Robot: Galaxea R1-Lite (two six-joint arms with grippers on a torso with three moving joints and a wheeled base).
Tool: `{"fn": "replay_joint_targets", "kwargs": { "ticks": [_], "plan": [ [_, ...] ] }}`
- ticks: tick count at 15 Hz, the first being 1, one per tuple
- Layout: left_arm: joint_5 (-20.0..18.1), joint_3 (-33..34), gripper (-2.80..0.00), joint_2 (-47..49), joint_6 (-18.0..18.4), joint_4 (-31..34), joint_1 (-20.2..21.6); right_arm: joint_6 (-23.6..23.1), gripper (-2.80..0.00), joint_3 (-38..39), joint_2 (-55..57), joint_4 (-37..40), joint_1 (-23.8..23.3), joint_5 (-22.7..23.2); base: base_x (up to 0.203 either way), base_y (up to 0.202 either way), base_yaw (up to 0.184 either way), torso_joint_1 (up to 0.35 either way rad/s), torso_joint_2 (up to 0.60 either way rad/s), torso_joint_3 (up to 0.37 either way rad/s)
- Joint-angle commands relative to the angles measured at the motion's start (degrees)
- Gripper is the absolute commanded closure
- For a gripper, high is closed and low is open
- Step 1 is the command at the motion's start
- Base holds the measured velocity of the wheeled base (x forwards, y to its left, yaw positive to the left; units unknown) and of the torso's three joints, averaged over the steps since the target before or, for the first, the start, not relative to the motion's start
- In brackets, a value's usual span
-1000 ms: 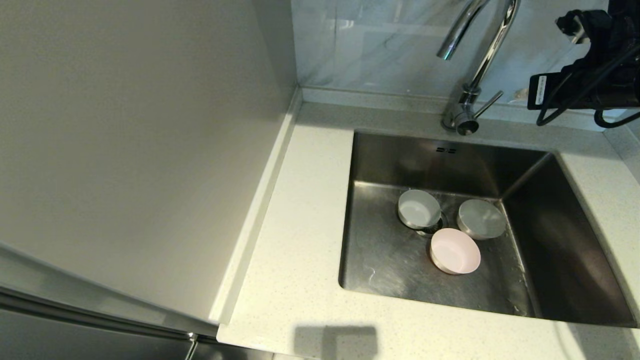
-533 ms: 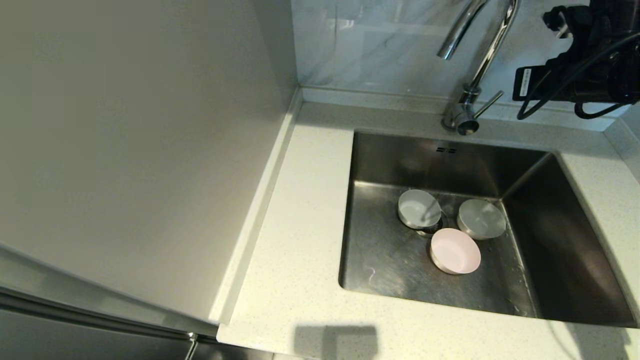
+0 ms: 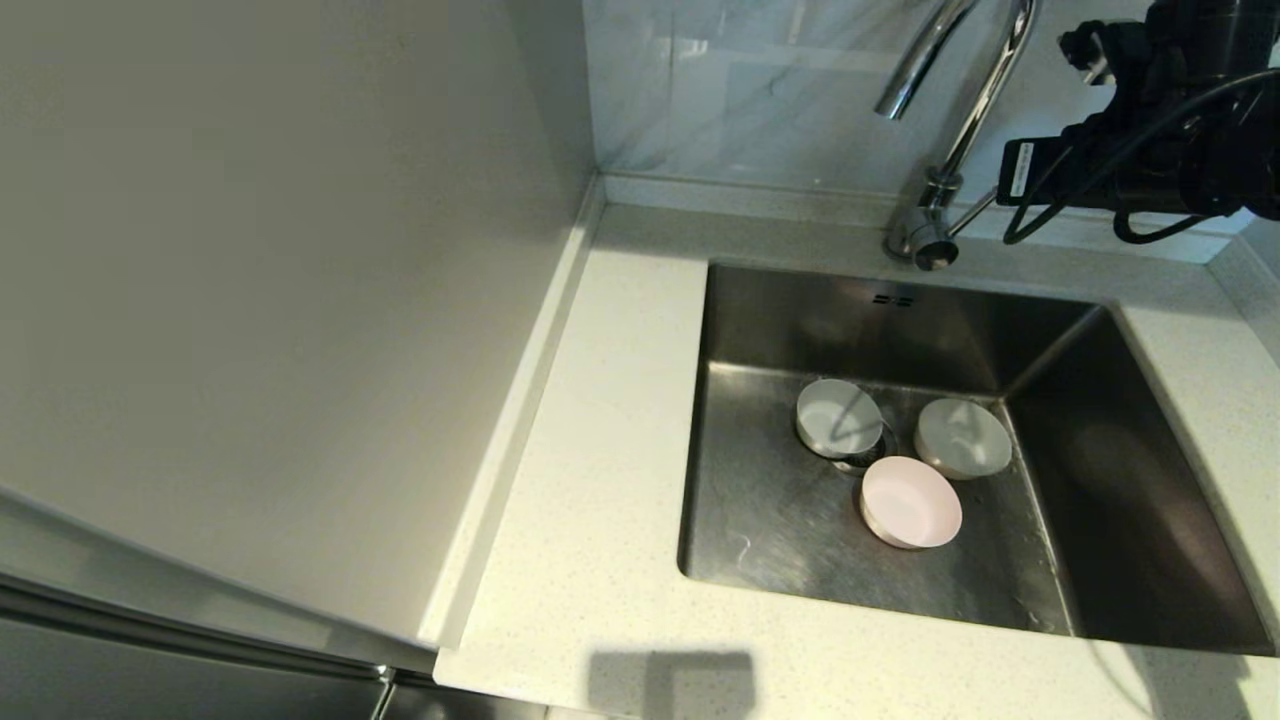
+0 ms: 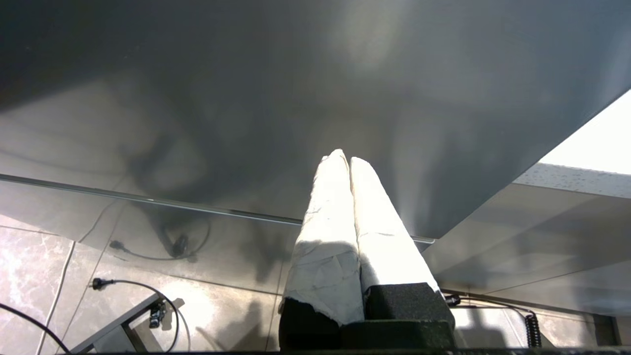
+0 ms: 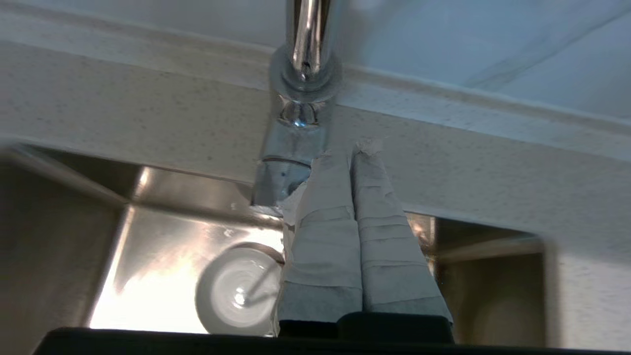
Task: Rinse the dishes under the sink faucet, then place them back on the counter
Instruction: Turn on the faucet
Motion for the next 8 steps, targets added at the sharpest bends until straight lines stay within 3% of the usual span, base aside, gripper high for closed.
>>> {"fn": "replay_joint_targets", "kwargs": {
  "ticks": [1, 5, 8],
  "plan": [
    [0.0, 0.0, 0.00, -0.2, 0.0, 0.0, 0.0, 0.3, 0.00, 0.0, 0.3, -0.4, 0.5, -0.1, 0.000, 0.000, 0.000, 0.000, 0.00, 0.000],
    [0.0, 0.0, 0.00, -0.2, 0.0, 0.0, 0.0, 0.2, 0.00, 0.1, 3.1, -7.5, 0.8, -0.2, 0.000, 0.000, 0.000, 0.000, 0.00, 0.000],
    [0.0, 0.0, 0.00, -0.2, 0.0, 0.0, 0.0, -0.6, 0.00, 0.1, 5.4, -8.2, 0.8, -0.4, 0.000, 0.000, 0.000, 0.000, 0.00, 0.000]
  ]
}}
